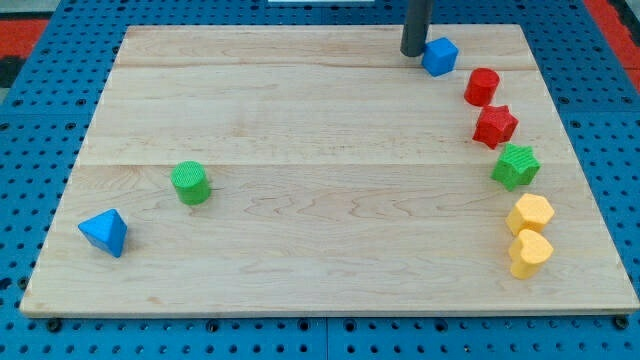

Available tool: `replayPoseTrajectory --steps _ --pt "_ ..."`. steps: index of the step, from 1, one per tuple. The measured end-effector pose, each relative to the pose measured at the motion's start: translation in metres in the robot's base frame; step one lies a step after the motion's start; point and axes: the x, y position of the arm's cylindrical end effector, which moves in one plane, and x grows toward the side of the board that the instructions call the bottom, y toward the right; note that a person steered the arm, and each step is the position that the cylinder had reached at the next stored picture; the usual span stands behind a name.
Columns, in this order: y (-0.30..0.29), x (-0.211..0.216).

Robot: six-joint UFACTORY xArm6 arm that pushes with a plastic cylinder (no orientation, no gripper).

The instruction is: Push the green circle towards center

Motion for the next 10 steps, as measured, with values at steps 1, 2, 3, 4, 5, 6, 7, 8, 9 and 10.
replayPoseTrajectory --steps 1,2,3,4,5,6,7,8,9,10 --pt "0.026 0.002" --pt "0.051 0.002" --pt "-0.017 0.003" --pt "-0.119 0.066" --pt "-0.146 0.156" --pt "-0.194 0.241" --pt "-0.247 0.247" --pt "-0.28 0.219" --pt "-0.275 0.164" --pt "-0.296 0.202"
